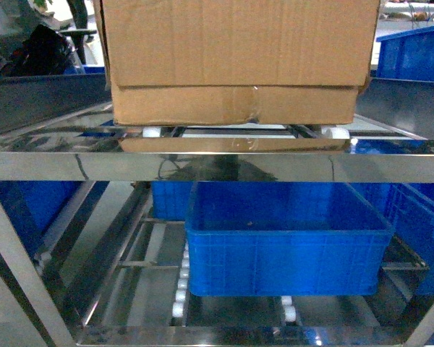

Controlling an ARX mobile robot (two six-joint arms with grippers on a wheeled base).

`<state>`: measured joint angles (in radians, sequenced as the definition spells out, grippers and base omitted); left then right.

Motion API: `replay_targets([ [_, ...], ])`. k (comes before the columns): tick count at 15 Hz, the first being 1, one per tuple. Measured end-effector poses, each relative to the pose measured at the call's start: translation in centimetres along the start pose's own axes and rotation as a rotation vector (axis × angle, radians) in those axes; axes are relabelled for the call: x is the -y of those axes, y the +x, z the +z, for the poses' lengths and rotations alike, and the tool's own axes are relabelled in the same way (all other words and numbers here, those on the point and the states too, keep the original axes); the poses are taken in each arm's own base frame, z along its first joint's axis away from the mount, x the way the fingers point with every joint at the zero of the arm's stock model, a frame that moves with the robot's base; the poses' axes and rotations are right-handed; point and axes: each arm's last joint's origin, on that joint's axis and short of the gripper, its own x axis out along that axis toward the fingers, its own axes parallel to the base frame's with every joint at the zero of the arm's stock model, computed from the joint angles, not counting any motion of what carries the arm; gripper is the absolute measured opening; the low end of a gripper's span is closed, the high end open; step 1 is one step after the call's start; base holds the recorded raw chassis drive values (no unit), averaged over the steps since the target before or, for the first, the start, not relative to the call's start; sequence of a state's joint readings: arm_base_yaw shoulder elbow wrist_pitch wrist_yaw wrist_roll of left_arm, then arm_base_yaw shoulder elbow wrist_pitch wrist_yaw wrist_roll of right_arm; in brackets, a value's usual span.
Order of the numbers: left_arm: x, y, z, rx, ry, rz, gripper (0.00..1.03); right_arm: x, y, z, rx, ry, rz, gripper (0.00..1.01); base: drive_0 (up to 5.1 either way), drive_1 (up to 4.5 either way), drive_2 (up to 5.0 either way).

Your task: Sort boxes to right shelf from conveyor

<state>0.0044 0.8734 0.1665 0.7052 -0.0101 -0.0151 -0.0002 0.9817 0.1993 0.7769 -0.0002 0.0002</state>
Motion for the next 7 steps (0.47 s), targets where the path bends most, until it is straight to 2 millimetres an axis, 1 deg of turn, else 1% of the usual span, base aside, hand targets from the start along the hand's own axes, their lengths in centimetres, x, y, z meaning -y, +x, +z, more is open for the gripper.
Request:
replay_targets([
  [3, 0.1, -1.7, -1.0, -0.009, 0.0, -0.012, 0.02, 0.0, -2.0, -1.0, -0.006, 0.0, 0.0, 0.02, 0.0, 0.0, 0.0],
  [7, 0.0, -3.3, -1.8, -0.009, 0.0, -0.012, 0.02, 0.0, -3.9, -1.7, -0.004, 0.0, 0.0, 0.02, 0.0, 0.0, 0.0],
])
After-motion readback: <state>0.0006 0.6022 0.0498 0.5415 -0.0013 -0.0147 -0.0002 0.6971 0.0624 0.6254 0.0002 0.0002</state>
